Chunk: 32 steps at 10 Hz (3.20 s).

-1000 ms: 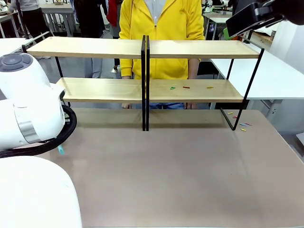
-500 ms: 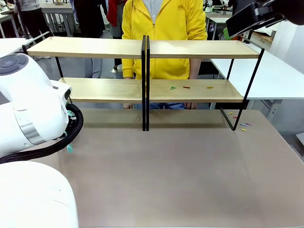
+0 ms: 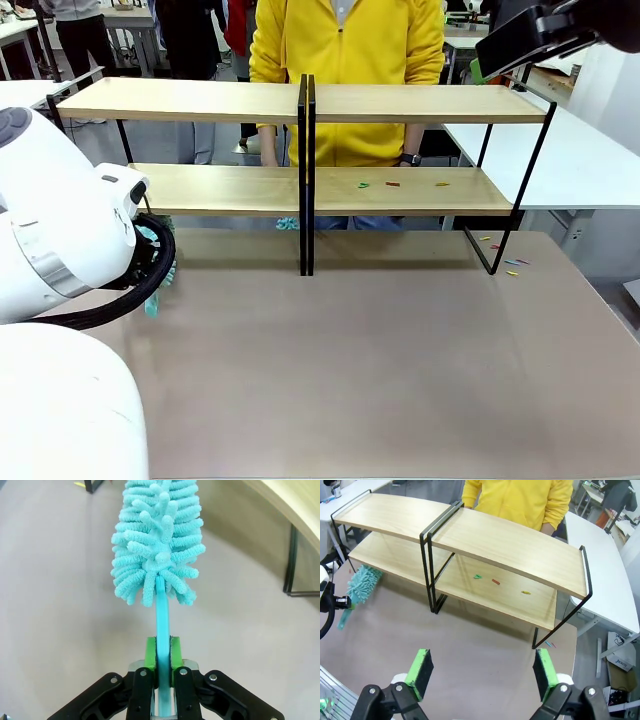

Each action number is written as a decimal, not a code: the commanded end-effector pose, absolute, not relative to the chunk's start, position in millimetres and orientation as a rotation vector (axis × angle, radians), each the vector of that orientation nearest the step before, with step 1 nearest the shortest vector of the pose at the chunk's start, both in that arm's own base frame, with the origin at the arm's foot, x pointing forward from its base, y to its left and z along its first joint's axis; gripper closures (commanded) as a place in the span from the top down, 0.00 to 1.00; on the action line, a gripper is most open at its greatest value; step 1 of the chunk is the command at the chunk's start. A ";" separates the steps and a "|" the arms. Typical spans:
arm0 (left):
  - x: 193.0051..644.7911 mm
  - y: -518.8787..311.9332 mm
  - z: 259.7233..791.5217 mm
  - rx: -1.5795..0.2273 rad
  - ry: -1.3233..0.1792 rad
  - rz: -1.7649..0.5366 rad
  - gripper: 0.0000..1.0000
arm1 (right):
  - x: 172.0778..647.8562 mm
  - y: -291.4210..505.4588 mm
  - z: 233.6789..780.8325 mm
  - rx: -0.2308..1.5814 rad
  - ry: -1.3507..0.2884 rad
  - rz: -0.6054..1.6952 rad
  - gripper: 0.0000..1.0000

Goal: Clean the shelves.
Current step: Clean another randomly selected level of the Shelf with the Duster.

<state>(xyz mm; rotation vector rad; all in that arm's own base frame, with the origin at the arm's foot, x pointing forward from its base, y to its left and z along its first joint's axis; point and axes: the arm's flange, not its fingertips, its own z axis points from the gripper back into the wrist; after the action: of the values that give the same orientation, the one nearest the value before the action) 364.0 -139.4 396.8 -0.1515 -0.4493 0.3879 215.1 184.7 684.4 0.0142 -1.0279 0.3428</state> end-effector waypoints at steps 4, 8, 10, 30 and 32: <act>334.0 -111.0 410.1 -0.411 -0.291 0.137 0.00 | 215.5 184.3 684.2 0.013 -1.030 0.336 1.00; 306.6 -68.9 440.1 -0.656 0.133 -0.264 0.00 | 215.5 184.3 684.2 0.013 -1.030 0.336 1.00; 292.6 -22.0 465.8 -0.753 0.123 -0.375 0.00 | 215.5 184.3 684.2 0.013 -1.030 0.336 1.00; 220.0 145.0 555.7 -1.406 -0.698 -0.347 0.00 | 215.5 184.3 684.2 0.013 -1.030 0.336 1.00; 218.2 128.1 556.6 -1.406 -0.580 -0.446 0.12 | 215.5 184.3 684.2 0.013 -1.030 0.336 1.00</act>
<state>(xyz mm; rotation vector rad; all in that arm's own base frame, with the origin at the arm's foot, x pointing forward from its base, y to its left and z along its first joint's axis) 221.9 137.8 555.4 -1.4074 -0.6398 -0.3463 215.1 184.7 684.4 0.0140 -1.0276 0.3429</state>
